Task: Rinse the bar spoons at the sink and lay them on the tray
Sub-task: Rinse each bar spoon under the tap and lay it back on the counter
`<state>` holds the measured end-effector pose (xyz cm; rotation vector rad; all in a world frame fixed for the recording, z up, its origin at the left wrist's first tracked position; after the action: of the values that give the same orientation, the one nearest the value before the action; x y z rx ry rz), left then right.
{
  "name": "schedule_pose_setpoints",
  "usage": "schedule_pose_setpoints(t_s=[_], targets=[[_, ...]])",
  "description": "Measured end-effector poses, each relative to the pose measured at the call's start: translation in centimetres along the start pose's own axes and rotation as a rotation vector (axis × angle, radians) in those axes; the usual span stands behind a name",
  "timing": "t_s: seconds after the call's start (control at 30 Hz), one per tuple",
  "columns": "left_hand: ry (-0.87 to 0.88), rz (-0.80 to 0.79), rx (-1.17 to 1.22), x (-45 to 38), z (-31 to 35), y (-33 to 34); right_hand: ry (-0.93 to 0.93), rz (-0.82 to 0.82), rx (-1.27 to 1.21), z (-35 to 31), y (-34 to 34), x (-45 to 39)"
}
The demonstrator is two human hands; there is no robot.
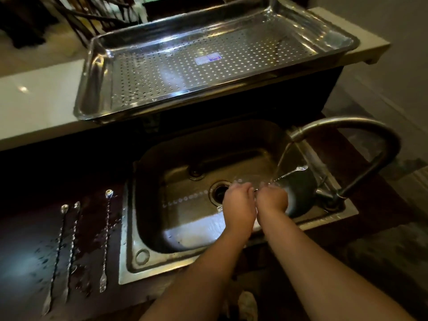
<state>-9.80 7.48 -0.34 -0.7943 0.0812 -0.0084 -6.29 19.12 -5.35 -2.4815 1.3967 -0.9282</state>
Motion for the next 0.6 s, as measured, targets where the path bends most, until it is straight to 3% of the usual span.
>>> schedule_pose_setpoints(t_s=[0.1, 0.27, 0.43, 0.6], targets=[[0.137, -0.113, -0.281, -1.1, -0.8, -0.6, -0.003, -0.093, -0.022, 0.1, 2.5, 1.4], [0.067, -0.223, -0.531, -1.8, -4.6, -3.4, 0.031, -0.293, -0.065, 0.0, 6.3, 4.6], [0.005, -0.134, -0.494, -1.9, -7.3, -7.8, -0.015, -0.438, -0.043, -0.7, 9.8, 8.3], [-0.143, 0.024, -0.328, -1.5, -11.0, -13.0, -0.169, -0.461, 0.054, -2.3, 13.5, 12.2]])
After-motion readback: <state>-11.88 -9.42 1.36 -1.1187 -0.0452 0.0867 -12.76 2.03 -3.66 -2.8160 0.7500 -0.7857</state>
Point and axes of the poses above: each hand's wrist, its own x-axis away from the middle knuckle, its own y-axis out of the palm, z = x × y, the point moved 8 cm from there along -x, towards the middle knuckle, and after that the axes turned 8 degrees about z, right-handed, at the moved point
